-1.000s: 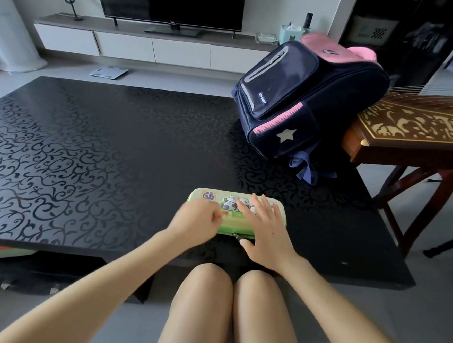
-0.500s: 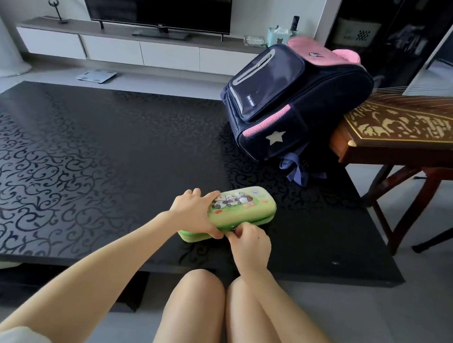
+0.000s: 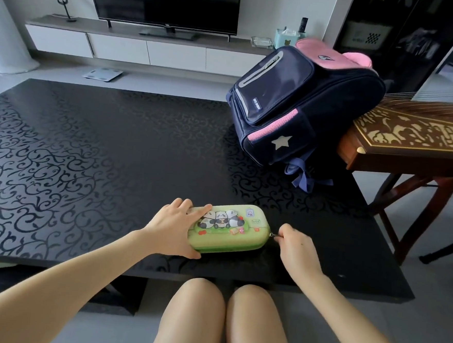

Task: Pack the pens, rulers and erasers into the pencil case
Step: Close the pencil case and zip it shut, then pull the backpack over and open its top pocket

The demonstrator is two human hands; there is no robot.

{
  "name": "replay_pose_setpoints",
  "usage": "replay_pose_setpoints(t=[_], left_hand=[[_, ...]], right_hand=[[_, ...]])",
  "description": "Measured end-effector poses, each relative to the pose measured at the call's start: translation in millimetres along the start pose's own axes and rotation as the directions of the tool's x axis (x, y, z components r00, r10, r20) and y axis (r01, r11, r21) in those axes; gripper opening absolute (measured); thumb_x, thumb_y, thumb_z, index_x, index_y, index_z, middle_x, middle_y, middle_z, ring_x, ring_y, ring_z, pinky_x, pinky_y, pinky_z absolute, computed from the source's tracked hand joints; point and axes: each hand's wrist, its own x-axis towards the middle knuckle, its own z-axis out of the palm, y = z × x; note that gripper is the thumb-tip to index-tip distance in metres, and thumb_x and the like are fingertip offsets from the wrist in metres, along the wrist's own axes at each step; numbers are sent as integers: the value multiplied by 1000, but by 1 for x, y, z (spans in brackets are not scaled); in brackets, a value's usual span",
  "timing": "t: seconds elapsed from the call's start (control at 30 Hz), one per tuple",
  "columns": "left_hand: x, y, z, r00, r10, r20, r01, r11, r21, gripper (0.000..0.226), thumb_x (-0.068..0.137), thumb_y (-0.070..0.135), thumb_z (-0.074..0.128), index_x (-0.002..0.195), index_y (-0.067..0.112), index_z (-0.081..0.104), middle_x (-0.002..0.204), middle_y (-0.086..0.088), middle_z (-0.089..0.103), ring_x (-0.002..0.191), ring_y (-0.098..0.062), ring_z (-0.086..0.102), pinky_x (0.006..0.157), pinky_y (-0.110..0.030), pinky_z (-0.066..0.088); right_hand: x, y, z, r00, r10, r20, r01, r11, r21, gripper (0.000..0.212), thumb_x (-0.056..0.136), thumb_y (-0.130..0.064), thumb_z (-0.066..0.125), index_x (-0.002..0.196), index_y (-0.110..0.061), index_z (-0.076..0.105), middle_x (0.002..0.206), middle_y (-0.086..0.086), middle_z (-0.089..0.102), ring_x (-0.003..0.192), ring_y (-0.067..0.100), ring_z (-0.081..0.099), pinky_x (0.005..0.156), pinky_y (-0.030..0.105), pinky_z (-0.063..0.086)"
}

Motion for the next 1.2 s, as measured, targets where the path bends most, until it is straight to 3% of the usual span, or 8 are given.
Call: replay_pose_setpoints(t=[0.4, 0.5, 0.6, 0.7, 0.8, 0.97, 1.1, 1.2], left_hand=[[8, -4, -1, 993, 117, 33, -118, 992, 47, 110, 59, 69, 63, 145, 39, 2, 130, 3, 33, 112, -18, 32, 102, -29, 30], [10, -4, -3, 987, 160, -4, -159, 985, 63, 109, 57, 67, 65, 144, 44, 3, 135, 3, 31, 117, -18, 31, 104, -31, 28], [14, -3, -9, 985, 174, -21, -172, 984, 43, 107, 56, 64, 69, 143, 46, 8, 136, 4, 31, 120, -18, 30, 106, -30, 25], [22, 5, -16, 977, 203, -62, -201, 979, 32, 104, 54, 65, 69, 141, 46, 17, 135, 4, 34, 119, -18, 31, 106, -31, 25], [35, 20, -24, 963, 256, -79, -252, 966, 63, 103, 53, 66, 69, 140, 46, 18, 135, 2, 34, 121, -19, 30, 110, -35, 22], [68, 60, -43, 970, 225, -92, -222, 974, 33, 89, 71, 54, 66, 144, 37, 18, 150, -5, 17, 140, -25, 9, 114, -54, 4], [95, 71, -58, 967, 97, -234, -106, 994, -29, 66, 86, 44, 55, 144, 30, 26, 151, -9, 20, 140, -28, 13, 116, -51, 7], [109, 75, -60, 960, 34, -277, -50, 997, -53, 60, 90, 39, 52, 143, 26, 28, 150, -9, 24, 139, -29, 18, 115, -49, 13]], right_hand=[[85, -20, -12, 913, -222, 343, 172, 971, 168, 11, 87, -12, 51, 86, -9, 61, 67, -4, 55, 64, 15, 50, 57, 29, 37], [76, -15, -20, 929, -213, 302, 161, 969, 187, 23, 91, -14, 49, 107, -19, 64, 103, -4, 67, 93, 14, 60, 80, 28, 48], [58, -17, -36, 868, -219, 445, -42, 862, 505, 50, 88, -37, 58, 135, -30, 43, 137, -6, 49, 118, 8, 49, 99, 27, 40], [32, -22, -35, 815, -280, 508, 207, 959, 196, 107, 60, -62, 71, 144, -40, 9, 144, -6, 31, 127, 16, 36, 105, 38, 35], [17, -16, -27, 889, -340, 305, 384, 919, -94, 105, 60, -63, 66, 142, -37, 7, 133, -2, 33, 118, 23, 40, 99, 38, 38], [7, 34, -53, 976, -196, 96, 201, 978, -47, 91, 62, -61, 64, 138, -30, 25, 125, -3, 40, 113, 20, 44, 91, 33, 45], [2, 87, -65, 994, 112, 18, -111, 992, -53, 90, 63, -61, 66, 138, -28, 27, 122, 4, 45, 107, 26, 49, 84, 36, 48], [-2, 115, -68, 960, 265, 94, -260, 964, -62, 94, 63, -69, 60, 140, -28, 24, 123, 6, 46, 106, 26, 53, 83, 37, 50]])
